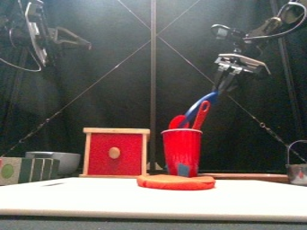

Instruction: Grab pizza cutter with other hand

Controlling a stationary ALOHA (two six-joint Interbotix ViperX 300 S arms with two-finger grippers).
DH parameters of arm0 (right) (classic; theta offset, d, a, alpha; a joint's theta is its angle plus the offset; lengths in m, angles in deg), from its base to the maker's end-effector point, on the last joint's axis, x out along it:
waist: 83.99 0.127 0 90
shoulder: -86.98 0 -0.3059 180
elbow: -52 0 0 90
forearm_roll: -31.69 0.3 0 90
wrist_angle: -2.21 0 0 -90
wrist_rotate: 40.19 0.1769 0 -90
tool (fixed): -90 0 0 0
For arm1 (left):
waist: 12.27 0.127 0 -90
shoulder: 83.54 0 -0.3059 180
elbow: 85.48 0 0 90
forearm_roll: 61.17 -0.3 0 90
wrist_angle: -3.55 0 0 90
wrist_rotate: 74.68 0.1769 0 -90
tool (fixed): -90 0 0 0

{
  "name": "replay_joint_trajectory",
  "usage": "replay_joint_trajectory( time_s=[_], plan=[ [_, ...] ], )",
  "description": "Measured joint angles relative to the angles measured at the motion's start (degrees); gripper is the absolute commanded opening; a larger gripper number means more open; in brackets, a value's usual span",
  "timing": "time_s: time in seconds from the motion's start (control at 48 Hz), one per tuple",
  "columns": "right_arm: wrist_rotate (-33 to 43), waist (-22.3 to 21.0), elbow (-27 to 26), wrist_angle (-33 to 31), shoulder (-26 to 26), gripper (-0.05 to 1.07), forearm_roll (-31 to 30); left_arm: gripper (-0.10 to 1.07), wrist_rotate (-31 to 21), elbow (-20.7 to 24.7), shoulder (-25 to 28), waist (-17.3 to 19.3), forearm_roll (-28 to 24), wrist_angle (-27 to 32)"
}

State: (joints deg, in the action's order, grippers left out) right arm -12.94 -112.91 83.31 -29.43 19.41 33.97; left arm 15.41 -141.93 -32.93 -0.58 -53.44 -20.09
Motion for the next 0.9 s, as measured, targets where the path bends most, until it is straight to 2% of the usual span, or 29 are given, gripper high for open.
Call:
replay_joint_trajectory(
  time_s=[0.167,0.438,0.646,0.792,0.896],
  plan=[
    [4.2,-1.9,1.2,3.6,3.0,0.53,7.2,0.03,0.0,0.0,0.2,0.0,0.1,-0.7],
    [11.8,-1.5,5.3,12.8,3.5,0.53,20.7,0.04,0.1,0.0,1.6,-0.1,0.0,-0.7],
    [18.6,0.6,7.2,15.9,3.8,0.53,34.2,0.07,0.4,0.0,4.6,-0.4,-1.1,-0.7],
    [20.2,3.5,9.0,17.3,3.7,0.53,39.6,0.16,0.7,0.1,6.0,-0.4,-3.7,-0.7],
    [20.3,6.6,10.4,20.6,3.8,0.53,42.5,0.23,0.7,0.5,6.4,-0.4,-5.7,-0.7]
  ],
)
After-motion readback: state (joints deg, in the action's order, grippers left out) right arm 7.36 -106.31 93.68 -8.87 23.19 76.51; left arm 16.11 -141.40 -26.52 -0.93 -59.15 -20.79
